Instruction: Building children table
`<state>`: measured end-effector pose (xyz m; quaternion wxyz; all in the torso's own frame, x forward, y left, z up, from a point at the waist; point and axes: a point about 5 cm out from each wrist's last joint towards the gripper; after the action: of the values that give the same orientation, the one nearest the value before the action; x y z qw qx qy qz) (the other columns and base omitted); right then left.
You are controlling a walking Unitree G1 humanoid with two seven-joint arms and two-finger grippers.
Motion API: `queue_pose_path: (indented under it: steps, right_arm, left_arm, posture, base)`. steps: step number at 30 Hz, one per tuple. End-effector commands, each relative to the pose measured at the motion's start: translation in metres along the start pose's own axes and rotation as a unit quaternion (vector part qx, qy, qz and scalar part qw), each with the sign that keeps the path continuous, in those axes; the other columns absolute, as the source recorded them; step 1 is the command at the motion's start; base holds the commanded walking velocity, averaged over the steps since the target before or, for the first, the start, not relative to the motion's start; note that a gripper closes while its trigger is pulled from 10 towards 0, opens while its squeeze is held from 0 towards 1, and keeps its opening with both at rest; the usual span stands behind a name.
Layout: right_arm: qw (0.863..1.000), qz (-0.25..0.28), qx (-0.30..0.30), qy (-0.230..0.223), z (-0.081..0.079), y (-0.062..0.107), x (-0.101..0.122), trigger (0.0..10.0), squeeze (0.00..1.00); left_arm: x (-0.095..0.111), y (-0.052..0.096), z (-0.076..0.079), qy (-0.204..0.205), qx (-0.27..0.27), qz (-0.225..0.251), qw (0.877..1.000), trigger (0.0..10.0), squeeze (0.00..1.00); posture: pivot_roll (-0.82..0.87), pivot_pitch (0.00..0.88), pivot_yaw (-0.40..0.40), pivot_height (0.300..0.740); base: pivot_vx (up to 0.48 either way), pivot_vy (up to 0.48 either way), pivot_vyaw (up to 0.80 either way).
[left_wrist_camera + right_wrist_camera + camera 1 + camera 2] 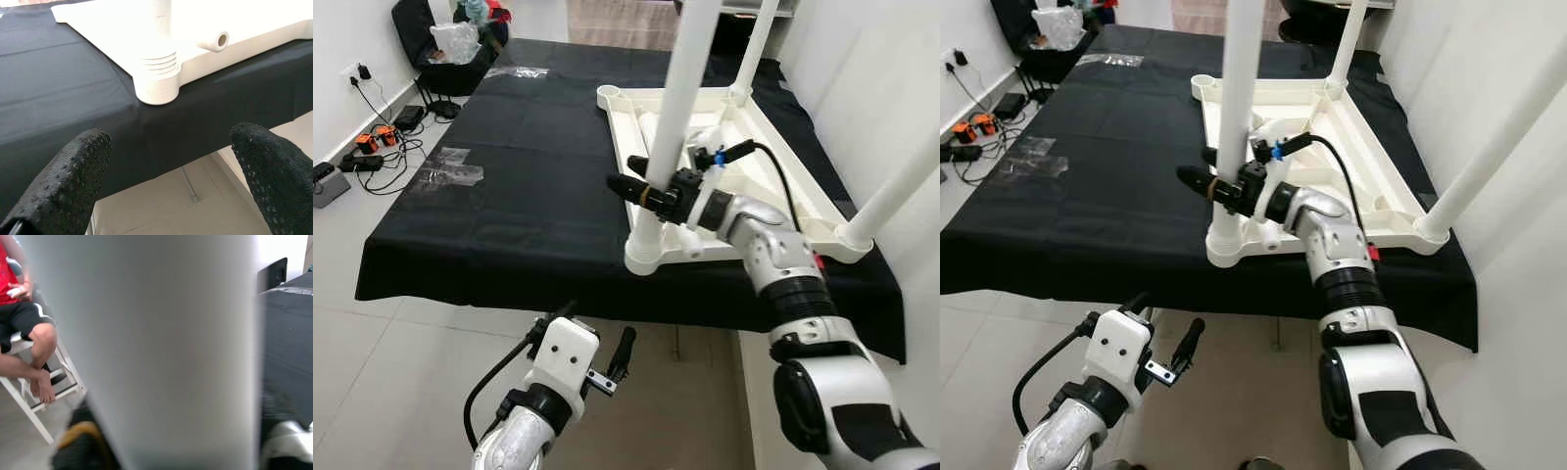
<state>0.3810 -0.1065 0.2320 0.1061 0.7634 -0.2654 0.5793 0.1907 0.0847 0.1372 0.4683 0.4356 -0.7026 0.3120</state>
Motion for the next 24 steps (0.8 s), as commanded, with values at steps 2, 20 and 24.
queue_pose_path:
  steps: [2, 20, 24]
  right_arm:
    - [1.000, 0.008, 0.010, -0.004, -0.001, -0.003, -0.001, 0.0, 0.00]
    - [0.826, 0.088, -0.554, 0.056, 0.031, 0.048, -0.019, 0.0, 0.00]
    - [0.784, 0.114, -0.610, 0.032, 0.025, 0.056, -0.020, 0.0, 0.00]
  left_arm:
    - [-0.003, 0.001, 0.004, 0.002, -0.006, -0.010, 1.000, 10.0, 0.00]
    - [-0.005, 0.001, 0.005, 0.001, -0.014, -0.011, 1.000, 10.0, 0.00]
    - [-0.005, 0.001, 0.005, 0.000, -0.013, -0.010, 1.000, 10.0, 0.00]
  posture:
    - [0.09, 0.119, -0.091, 0.740]
    - [0.07, 0.106, -0.082, 0.740]
    - [0.08, 0.110, -0.088, 0.740]
  base:
    - [0.000, 0.000, 0.00]
    - [0.000, 0.000, 0.00]
    - [0.000, 0.000, 0.00]
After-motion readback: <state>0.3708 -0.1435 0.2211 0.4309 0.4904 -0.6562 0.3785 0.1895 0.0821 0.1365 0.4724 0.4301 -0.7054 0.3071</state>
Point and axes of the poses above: a point about 5 cm out from each wrist's last joint towards the gripper, its own y axis pointing back from the gripper into the wrist, its own x axis along the axis of the wrist's last joint, z = x × y, and after that the axes turned 14 degrees about -y, right-handed
